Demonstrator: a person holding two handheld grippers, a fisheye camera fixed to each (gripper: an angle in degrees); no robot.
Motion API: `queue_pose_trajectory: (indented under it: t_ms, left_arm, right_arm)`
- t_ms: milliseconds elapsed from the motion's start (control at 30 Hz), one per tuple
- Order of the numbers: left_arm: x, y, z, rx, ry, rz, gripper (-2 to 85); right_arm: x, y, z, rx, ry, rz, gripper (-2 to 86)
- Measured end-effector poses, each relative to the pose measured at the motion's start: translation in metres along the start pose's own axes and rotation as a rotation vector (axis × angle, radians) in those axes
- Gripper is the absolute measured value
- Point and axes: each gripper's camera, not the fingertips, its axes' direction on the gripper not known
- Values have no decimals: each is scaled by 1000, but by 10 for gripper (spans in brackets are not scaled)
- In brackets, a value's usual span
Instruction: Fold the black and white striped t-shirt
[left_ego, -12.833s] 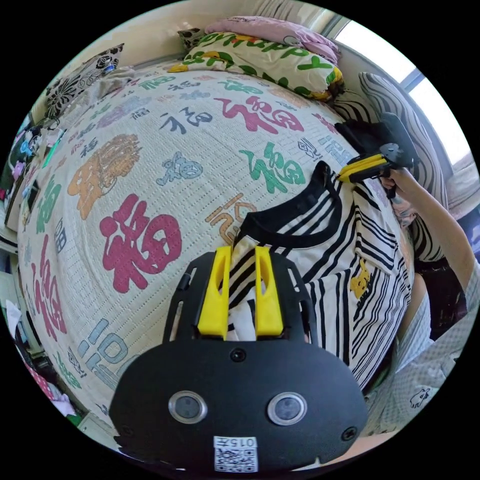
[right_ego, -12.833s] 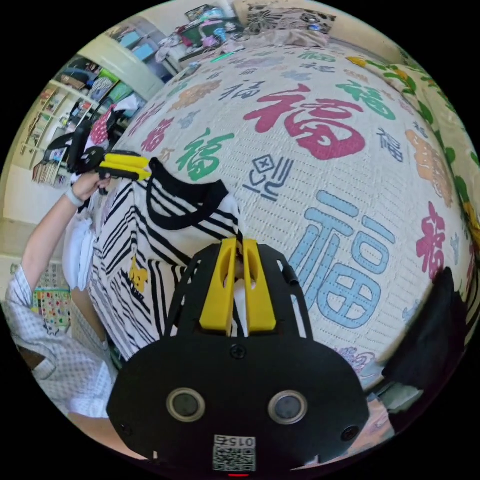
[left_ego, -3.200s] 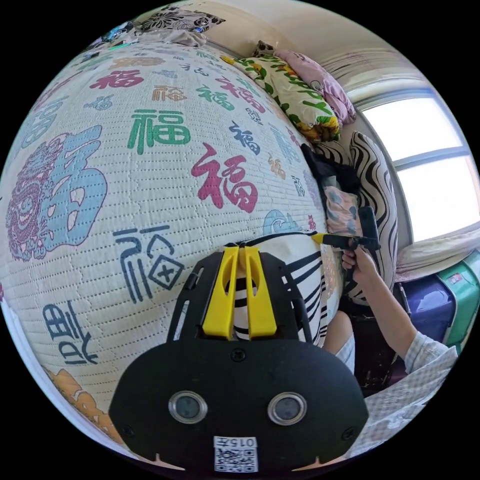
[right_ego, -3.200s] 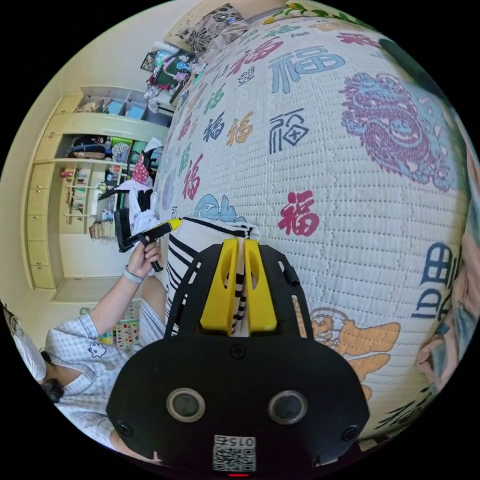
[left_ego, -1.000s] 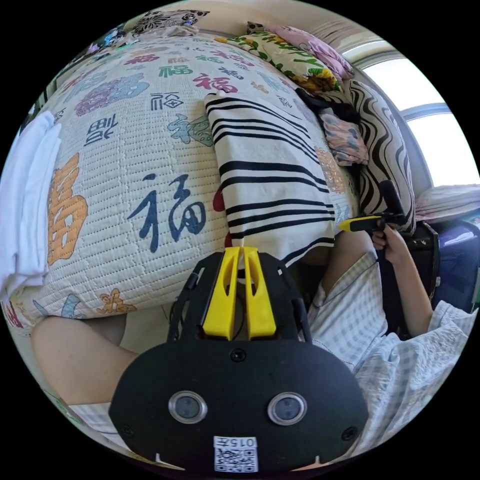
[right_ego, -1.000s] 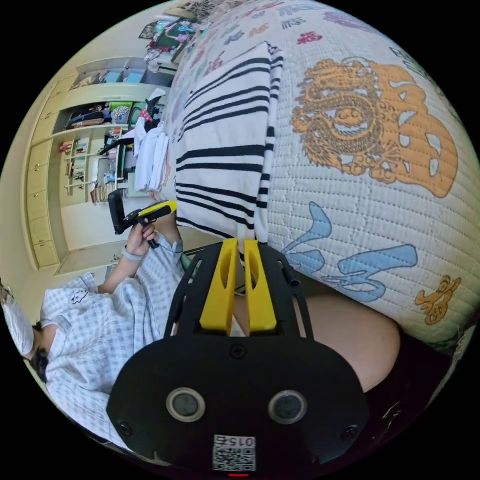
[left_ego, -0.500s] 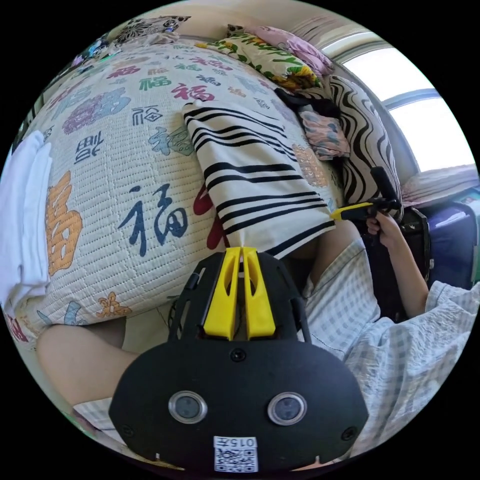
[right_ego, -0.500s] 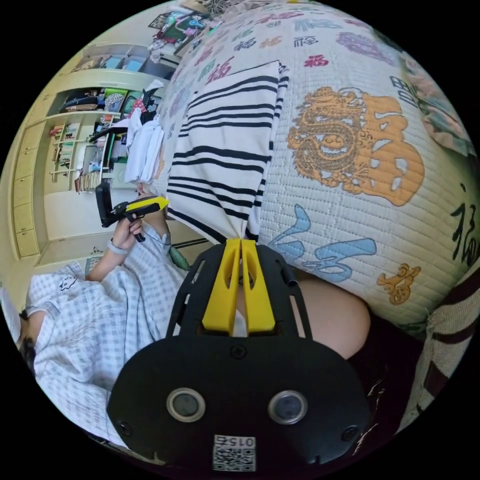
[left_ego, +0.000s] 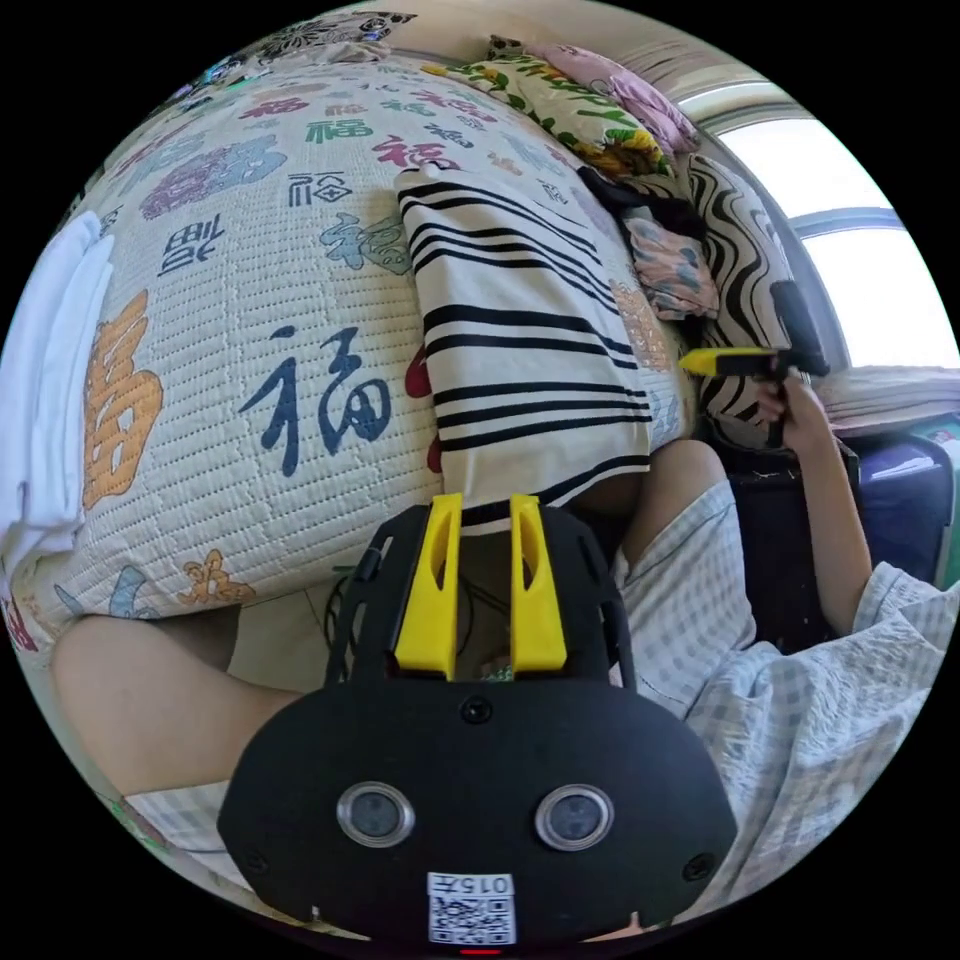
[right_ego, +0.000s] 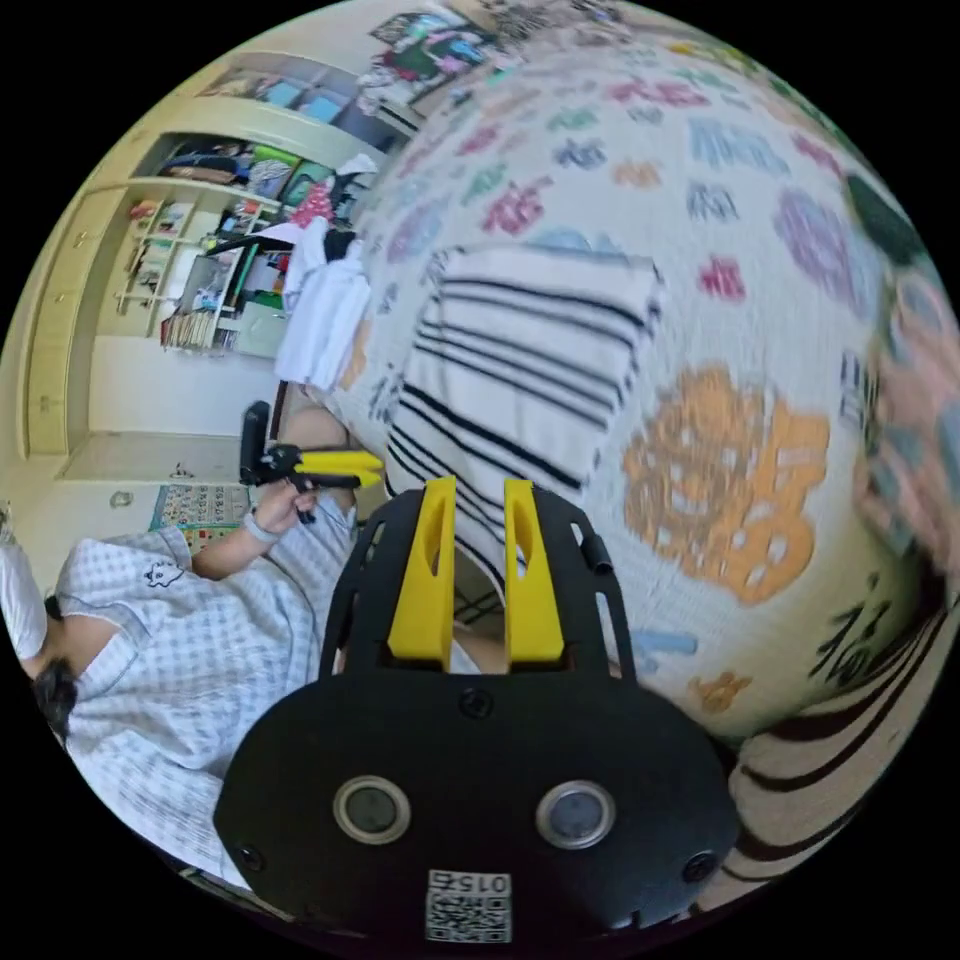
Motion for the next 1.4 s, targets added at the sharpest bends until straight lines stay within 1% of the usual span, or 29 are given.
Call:
queue_pose_trajectory:
  t_ms: [67, 133, 200, 233, 300, 333, 400, 467, 533, 567, 633, 700, 767, 867, 933, 967, 1033, 1100, 1167, 1267, 1300, 1367, 1400]
  left_arm:
    - [-8, -1, 5, -7, 31, -29, 81]
    - [-18, -3, 11, -14, 95, -63, 77]
    - [-23, -3, 11, -12, 116, -77, 60]
    - [-27, -4, 11, -20, 121, -88, 52]
    - [-32, -4, 9, -20, 146, -96, 48]
    - [-36, -4, 6, -11, 161, -106, 49]
    - [-43, -3, -4, 34, 185, -126, 54]
    - [-52, -5, -10, 66, 216, -143, 57]
    - [-60, -12, -5, 31, 258, -140, 45]
    - [-60, -13, -3, 20, 266, -135, 40]
    - [-60, -15, 4, -39, 259, -116, 2]
    - [-53, -11, 7, -92, 217, -74, -4]
    - [-49, -8, 9, -129, 195, -47, -6]
    - [-58, -12, -8, -63, 228, -81, -4]
    - [-65, -11, -31, 1, 393, -89, 11]
    - [-65, -10, -40, 37, 409, -83, 19]
    - [-68, -10, -67, 133, 330, -103, 58]
    - [-73, -18, -72, 165, 257, -125, 88]
    - [-79, -31, -61, 110, 227, -139, 98]
    - [-78, -47, -39, 36, 243, -130, 86]
    - [-74, -49, -36, 37, 206, -127, 74]
    - [-72, -51, -37, 45, 177, -130, 56]
    - [-73, -51, -38, 46, 192, -135, 45]
  right_arm:
    - [-28, -35, -11, 32, 39, -95, 86]
    - [-55, -77, -9, 18, 100, -178, 92]
    - [-82, -135, 9, -17, 182, -245, 94]
    - [-88, -150, 15, -28, 192, -256, 94]
    - [-105, -202, 43, -100, 222, -287, 95]
    - [-108, -213, 51, -129, 238, -287, 96]
    - [-113, -252, 81, -263, 255, -276, 99]
    - [-114, -269, 98, -347, 309, -269, 93]
    - [-114, -280, 110, -416, 342, -266, 76]
    - [-113, -285, 114, -448, 356, -259, 48]
    - [-114, -289, 115, -468, 362, -279, 21]
    - [-117, -295, 110, -454, 350, -276, 6]
    - [-120, -299, 108, -437, 359, -278, 4]
    - [-127, -298, 109, -433, 376, -296, 10]
    - [-130, -294, 99, -402, 345, -296, 20]
    - [-131, -289, 85, -353, 302, -291, 33]
    - [-130, -275, 60, -261, 214, -277, 59]
    - [-124, -243, 29, -152, 124, -243, 92]
    - [-119, -210, 17, -131, 152, -213, 111]
    - [-102, -154, 11, -109, 300, -89, 131]
    - [-90, -136, 10, -93, 316, -16, 131]
    - [-70, -117, 13, -103, 278, 76, 121]
    - [-58, -109, 16, -115, 210, 118, 105]
